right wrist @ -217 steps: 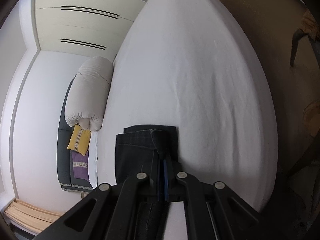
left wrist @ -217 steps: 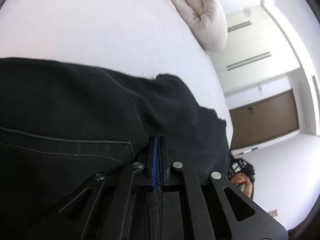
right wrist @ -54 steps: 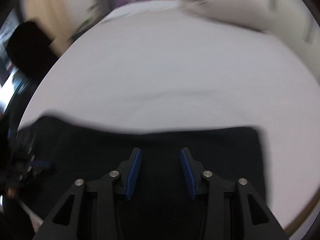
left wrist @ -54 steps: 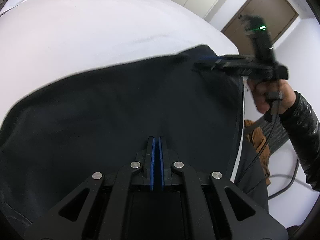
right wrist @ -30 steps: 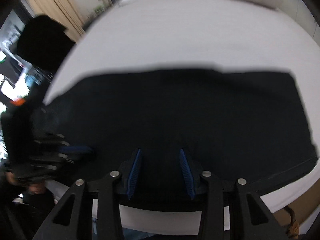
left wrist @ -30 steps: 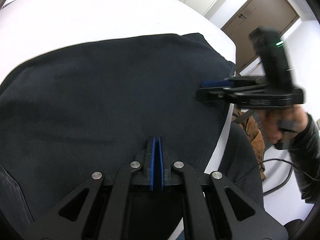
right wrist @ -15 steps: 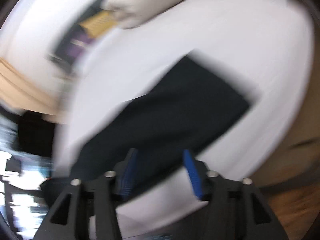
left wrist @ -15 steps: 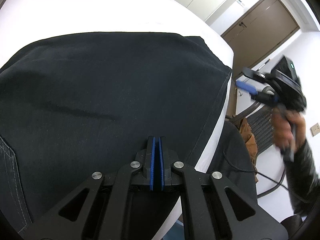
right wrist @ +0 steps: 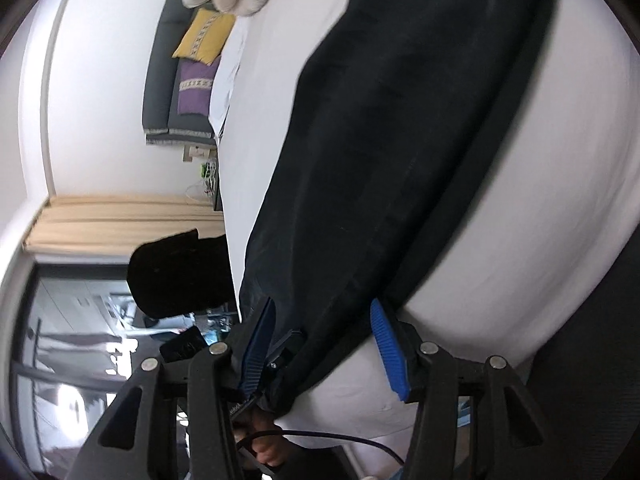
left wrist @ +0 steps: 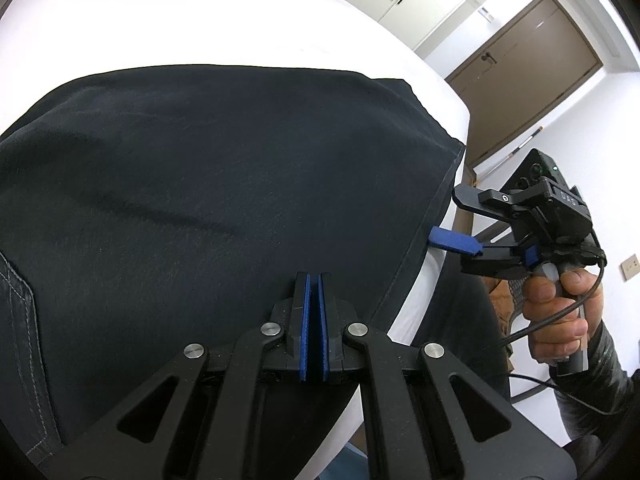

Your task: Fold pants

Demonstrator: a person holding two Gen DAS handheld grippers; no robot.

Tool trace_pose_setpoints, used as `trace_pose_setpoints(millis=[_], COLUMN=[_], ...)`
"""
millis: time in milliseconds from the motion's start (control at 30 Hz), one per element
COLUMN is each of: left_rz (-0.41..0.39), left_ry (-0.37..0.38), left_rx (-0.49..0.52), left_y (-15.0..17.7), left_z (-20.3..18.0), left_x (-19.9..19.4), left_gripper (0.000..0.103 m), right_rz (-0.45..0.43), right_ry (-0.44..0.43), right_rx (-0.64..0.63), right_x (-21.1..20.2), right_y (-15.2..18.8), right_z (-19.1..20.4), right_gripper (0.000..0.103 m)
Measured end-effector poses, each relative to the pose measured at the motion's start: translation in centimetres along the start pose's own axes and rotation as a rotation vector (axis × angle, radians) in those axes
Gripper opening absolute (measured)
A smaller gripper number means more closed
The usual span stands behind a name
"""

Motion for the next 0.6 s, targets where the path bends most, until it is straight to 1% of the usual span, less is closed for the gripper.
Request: trace_pose_setpoints(millis=[100, 167, 233, 267, 300, 333, 367, 400, 433, 600], left_rz=[-0.001, -0.003, -0.003, -0.003, -0.003, -0.002, -0.002, -0.001, 0.0, 0.001], left_ry=[0.002, 0.003, 0.002, 0.002, 0.003, 0.002, 0.0, 0.0, -0.001, 0.003], left_rx=[-0.008, -0.014, -0.016, -0.016, -0.015, -0.015, -0.014, -0.013, -0.013, -0.011], left_y=[0.0, 0.0, 0.0, 0.1, 0.1, 0.1, 0.1, 0.1, 0.2, 0.3], left_z=[0.2, 0.2, 0.2, 0.2, 0.2, 0.2, 0.2, 0.2, 0.2, 0.0], left_x=[0.0, 0.0, 0.0, 0.0, 0.0, 0.0, -0.1, -0.1, -0.1, -0.4], left_gripper=[0.003, 0.003, 0.003, 0.003, 0.003, 0.003, 0.003, 0.003, 0.003, 0.003], right_rz=[0.032, 0.041, 0.035, 0.031, 0.029, 0.031, 0.036, 0.043, 0.044, 0.033], right_ry=[-0.004, -0.022, -0.023, -0.027, -0.023, -0.009, 0.008, 0.032, 0.05, 0.063], right_rx=[0.031, 0.052, 0.046, 0.034, 0.012, -0.002, -0.012, -0.026, -0.042, -0.113], right_x=[0.7, 1.5, 2.5, 2.8, 3.4, 3.6, 3.7, 3.7, 3.9, 2.4], right_y=[1.8, 2.2, 2.4, 2.4, 2.3, 2.4, 2.4, 2.5, 2.6, 3.6], right_z=[0.5, 1.0, 1.6, 1.8, 0.8, 0.8, 0.6, 0.3, 0.4, 0.3], right_gripper=[0.054, 0.054, 0.053, 0.051, 0.046, 0.03, 0.011, 0.006, 0.004, 0.003])
Point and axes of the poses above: each gripper's, at about its wrist camera, not at the fingertips, and x roughly the way its jaws point, z to its left, y to its underside, the point moved 6 cm from there along x, roughly the way its jaws point, and after that the axes turned 10 degrees about -z, right-handed, at the moved point
